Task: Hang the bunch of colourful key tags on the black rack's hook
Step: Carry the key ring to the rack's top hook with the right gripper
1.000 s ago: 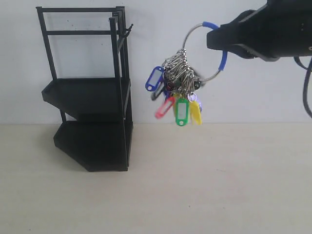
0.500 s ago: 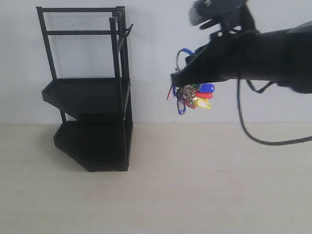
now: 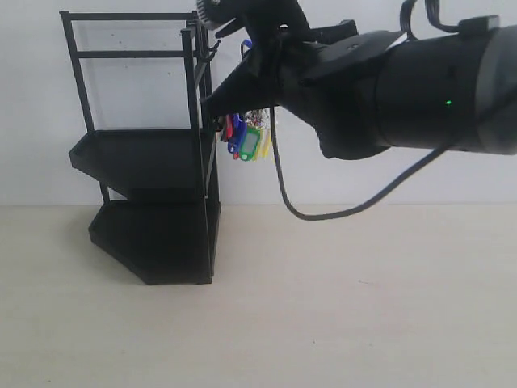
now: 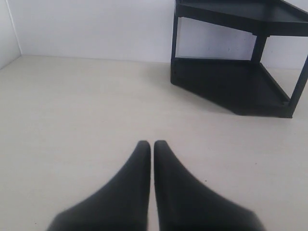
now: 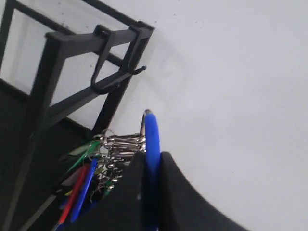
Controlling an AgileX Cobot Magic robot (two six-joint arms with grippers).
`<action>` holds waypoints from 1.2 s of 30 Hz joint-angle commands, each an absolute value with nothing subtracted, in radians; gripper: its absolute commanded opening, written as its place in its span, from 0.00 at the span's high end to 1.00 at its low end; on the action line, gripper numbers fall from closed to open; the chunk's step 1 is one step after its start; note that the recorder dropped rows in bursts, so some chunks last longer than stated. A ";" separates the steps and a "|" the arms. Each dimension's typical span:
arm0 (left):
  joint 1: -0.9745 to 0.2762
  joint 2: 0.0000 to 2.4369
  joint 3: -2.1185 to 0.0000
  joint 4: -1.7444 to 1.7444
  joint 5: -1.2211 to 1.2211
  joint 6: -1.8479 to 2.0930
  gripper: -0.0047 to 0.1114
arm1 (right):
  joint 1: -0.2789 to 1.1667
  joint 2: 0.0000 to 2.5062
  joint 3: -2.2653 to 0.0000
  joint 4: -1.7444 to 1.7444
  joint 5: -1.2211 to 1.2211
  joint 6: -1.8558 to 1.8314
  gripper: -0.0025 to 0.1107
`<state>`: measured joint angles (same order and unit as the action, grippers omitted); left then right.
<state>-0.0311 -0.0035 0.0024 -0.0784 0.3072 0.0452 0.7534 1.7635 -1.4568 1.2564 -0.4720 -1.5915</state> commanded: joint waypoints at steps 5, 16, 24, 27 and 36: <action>-0.028 0.000 0.000 -0.080 0.296 0.045 0.92 | 0.760 1.816 -1.552 1.239 -0.589 -1.458 0.98; -0.028 0.000 0.000 -0.080 0.296 0.045 0.92 | 0.768 1.902 -1.610 1.160 -0.571 -1.226 0.98; -0.028 0.000 0.000 -0.080 0.296 0.045 0.92 | 0.780 1.915 -1.614 1.086 -0.581 -1.127 0.98; -0.028 0.000 0.000 -0.080 0.296 0.045 0.92 | 0.778 1.929 -1.648 1.086 -0.576 -1.134 0.98; -0.028 0.000 0.000 -0.080 0.296 0.045 0.92 | 0.778 1.982 -1.736 1.098 -0.503 -1.147 0.98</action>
<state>-0.0311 -0.0035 0.0024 -0.0784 0.3072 0.0452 0.7777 1.9791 -1.7195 1.1102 -0.5293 -1.1401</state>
